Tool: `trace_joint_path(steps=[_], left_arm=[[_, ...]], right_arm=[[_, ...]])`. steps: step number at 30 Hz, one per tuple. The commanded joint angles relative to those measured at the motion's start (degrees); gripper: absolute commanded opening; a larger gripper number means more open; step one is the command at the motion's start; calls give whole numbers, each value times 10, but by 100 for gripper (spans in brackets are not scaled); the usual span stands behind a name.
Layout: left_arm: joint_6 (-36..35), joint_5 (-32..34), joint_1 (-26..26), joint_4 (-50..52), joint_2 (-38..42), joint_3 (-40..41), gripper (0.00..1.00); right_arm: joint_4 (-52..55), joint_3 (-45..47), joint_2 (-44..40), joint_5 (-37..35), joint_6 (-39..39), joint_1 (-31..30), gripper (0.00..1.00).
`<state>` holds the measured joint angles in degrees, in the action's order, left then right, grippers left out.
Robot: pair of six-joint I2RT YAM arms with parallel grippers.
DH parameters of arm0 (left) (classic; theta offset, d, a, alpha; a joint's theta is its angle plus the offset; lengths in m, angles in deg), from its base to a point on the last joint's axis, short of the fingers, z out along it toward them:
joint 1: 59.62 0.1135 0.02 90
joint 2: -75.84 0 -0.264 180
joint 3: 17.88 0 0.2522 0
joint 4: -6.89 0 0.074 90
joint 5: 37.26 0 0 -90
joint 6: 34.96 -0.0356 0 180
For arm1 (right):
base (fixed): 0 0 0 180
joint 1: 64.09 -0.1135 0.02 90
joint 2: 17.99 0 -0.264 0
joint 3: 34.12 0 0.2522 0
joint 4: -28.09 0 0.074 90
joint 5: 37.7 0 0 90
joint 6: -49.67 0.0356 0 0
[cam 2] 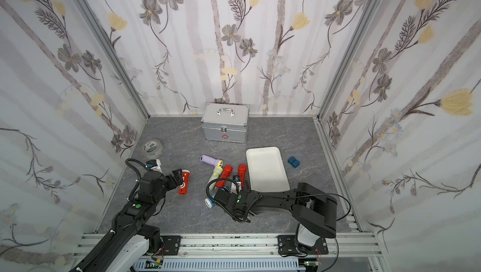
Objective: Put the flashlights into the storage boxes
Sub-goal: Pick up the flashlight from the center of the board, then place the flashlight at the storage box.
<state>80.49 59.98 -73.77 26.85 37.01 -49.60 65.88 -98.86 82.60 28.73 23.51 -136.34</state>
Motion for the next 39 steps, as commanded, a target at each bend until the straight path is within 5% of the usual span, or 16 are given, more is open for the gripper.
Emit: trace_joint_path(steps=[1, 9, 15, 20, 27, 39], left_arm=[[-6, -6, 0, -16, 3, 0, 100], [-10, -22, -1, -28, 7, 4, 100], [-15, -58, -4, -51, -27, -5, 100], [-15, -53, -39, -45, -96, -38, 100], [-13, -71, -46, -26, -163, -75, 100], [-12, -40, -45, -21, -144, -65, 100]], right_arm=[[0, 3, -31, -32, 13, 0, 37], [19, 12, -134, -60, -38, 47, 36], [-13, 52, -240, -45, -185, 202, 37], [-105, 78, -275, 67, -336, 374, 38], [-161, 35, -156, 157, -464, 430, 40], [-175, -59, 30, 218, -491, 441, 42]])
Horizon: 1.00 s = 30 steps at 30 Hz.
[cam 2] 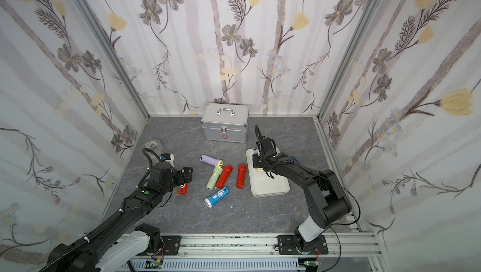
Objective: Put the flashlights into the storage boxes
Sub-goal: Place the flashlight at the storage box.
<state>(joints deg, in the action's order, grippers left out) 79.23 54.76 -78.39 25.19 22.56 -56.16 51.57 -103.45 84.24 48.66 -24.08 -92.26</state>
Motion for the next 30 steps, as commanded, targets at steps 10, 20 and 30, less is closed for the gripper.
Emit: trace_joint_path(steps=[10, 20, 30], left_arm=[[1, 14, 0, -3, -1, 0, 100], [0, 15, 0, -4, -3, -1, 100], [0, 16, 0, -3, -2, -1, 100]], right_arm=[[-29, -43, 80, 23, -1, 2, 44], [-27, -62, 108, 29, 9, 1, 45], [-28, -65, 104, 32, 20, 1, 34]])
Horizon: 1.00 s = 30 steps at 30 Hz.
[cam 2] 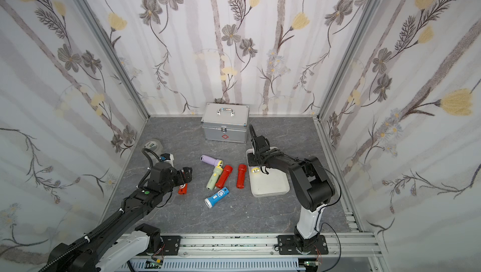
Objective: Put the flashlights into the storage boxes
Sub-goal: Place the flashlight at the storage box, then pick up the flashlight from the center of the board.
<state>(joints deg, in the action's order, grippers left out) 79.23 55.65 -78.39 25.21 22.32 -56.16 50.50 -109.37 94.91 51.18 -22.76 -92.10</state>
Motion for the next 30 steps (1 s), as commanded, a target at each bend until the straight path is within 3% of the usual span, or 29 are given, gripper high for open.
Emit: trace_joint_path(steps=[1, 10, 18, 24, 27, 30], left_arm=[[0, 7, 0, -4, 0, -1, 100], [1, 7, 0, -3, 1, -1, 100], [2, 8, 0, -4, -2, 0, 100], [3, 10, 1, -3, -3, -2, 100], [2, 16, 0, -1, -8, -4, 100], [2, 13, 0, -3, -15, -5, 100]], right_arm=[[-17, -7, -3, 8, 10, 0, 34], [-5, -22, 4, 3, 29, 0, 40], [77, -14, -101, -76, 77, -24, 51], [92, 55, -192, -149, 207, -141, 52], [74, 81, -193, -179, 288, -227, 52], [75, 76, -167, -206, 335, -272, 53]])
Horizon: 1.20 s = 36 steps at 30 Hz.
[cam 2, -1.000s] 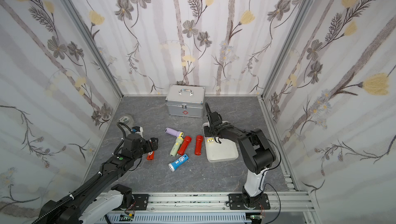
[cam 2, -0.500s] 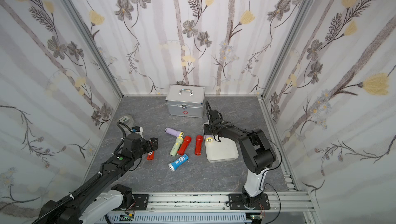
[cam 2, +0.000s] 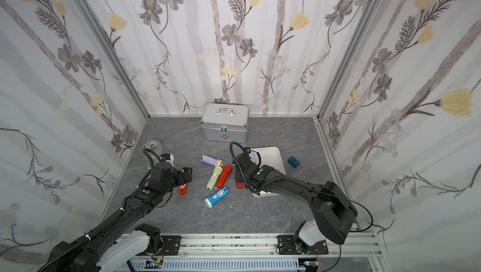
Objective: Put the flashlights into the storage boxes
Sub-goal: Pick up the flashlight from the center of the board.
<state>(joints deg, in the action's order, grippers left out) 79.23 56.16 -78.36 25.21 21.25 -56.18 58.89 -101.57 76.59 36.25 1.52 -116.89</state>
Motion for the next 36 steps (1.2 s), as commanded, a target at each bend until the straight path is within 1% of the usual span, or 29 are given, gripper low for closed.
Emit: trace_joint_path(steps=[1, 4, 6, 11, 19, 27, 33, 34, 36], left_arm=[[2, 4, 0, -3, -7, -6, 100], [0, -3, 0, -3, -16, -9, 100], [0, -3, 0, 1, -21, -13, 100], [0, -4, 0, 0, -22, -13, 100], [0, -3, 0, 1, -20, -14, 100], [0, -2, 0, 4, -20, -15, 100], [1, 7, 0, 8, -24, -18, 100], [5, 15, 0, 12, -25, -18, 100], [29, 45, 0, 20, -26, -16, 100]], right_arm=[[-10, -4, 26, -61, 100, -31, 54], [-5, -21, 67, -63, 117, -38, 54], [13, -38, 87, -78, 122, -40, 54], [22, -48, 102, -103, 122, -39, 54], [9, -50, 137, -100, 117, -40, 55], [7, -77, 192, -108, 109, -39, 54], [2, -86, 217, -107, 104, -33, 54], [1, -86, 219, -107, 103, -31, 53], [-2, -86, 222, -105, 101, -30, 46]])
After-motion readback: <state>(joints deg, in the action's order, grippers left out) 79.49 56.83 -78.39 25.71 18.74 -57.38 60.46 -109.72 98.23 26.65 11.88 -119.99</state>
